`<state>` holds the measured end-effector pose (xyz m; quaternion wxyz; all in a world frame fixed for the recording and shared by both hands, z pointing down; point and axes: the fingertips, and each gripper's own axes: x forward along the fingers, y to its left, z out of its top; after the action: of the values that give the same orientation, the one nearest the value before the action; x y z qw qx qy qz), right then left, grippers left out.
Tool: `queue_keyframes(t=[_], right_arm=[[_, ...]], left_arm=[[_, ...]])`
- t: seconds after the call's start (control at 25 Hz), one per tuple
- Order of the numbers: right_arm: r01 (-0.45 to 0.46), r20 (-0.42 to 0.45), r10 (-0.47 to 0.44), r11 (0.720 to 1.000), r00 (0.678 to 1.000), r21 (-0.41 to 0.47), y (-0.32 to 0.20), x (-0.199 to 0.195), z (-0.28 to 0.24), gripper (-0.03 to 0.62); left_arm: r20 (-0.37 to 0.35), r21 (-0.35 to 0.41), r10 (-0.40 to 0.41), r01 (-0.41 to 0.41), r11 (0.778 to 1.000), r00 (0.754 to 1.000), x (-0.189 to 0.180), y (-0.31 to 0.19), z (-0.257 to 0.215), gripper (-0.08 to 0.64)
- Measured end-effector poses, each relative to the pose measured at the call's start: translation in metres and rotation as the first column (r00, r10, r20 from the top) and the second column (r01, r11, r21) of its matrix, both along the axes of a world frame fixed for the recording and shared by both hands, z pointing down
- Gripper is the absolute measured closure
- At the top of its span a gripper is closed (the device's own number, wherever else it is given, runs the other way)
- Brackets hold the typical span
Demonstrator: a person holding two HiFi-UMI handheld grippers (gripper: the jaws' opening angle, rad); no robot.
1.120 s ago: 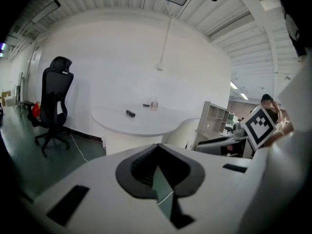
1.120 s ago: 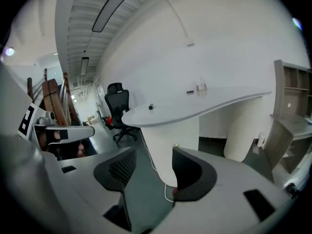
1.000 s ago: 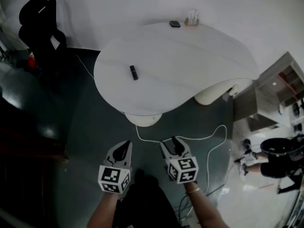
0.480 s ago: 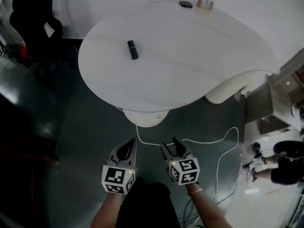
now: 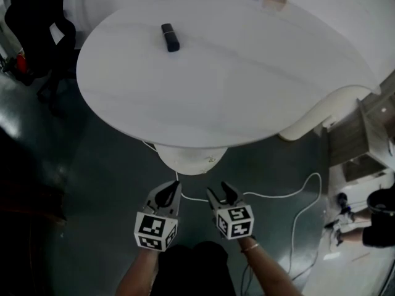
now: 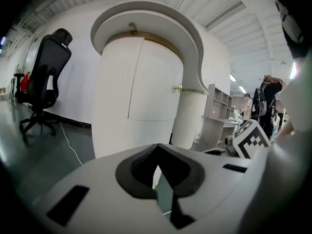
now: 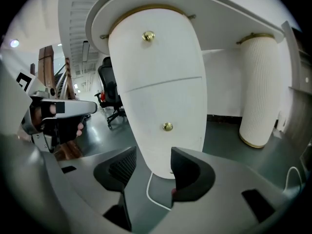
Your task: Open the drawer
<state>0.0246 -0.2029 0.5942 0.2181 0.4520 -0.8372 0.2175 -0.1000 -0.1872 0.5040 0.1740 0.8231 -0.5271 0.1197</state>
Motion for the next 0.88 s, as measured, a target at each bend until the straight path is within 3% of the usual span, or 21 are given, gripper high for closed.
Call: queue_keyframes(t=[0.16,0.56,0.88], right_arm=[[-0.026,-0.017,0.025,0.999,1.000,-0.035,-0.022,0.001,0.060,0.377],[0.027,-0.117,-0.030,0.999,0.993,-0.030,-0.065,-0.014,0.169,0.377],[0.036,-0.158,-0.046,0.997,0.986,-0.066,-0.077,-0.020,0.203,0.377]], left_arm=[[0.007,0.005,0.001,-0.001,1.000,1.000,-0.002,-0.015,0.041,0.558],[0.061,0.049,0.001,-0.004,0.999,0.998,-0.012,-0.035,0.105,0.558],[0.049,0.043,0.019,-0.021,0.999,0.999,-0.006,-0.043,0.133,0.558]])
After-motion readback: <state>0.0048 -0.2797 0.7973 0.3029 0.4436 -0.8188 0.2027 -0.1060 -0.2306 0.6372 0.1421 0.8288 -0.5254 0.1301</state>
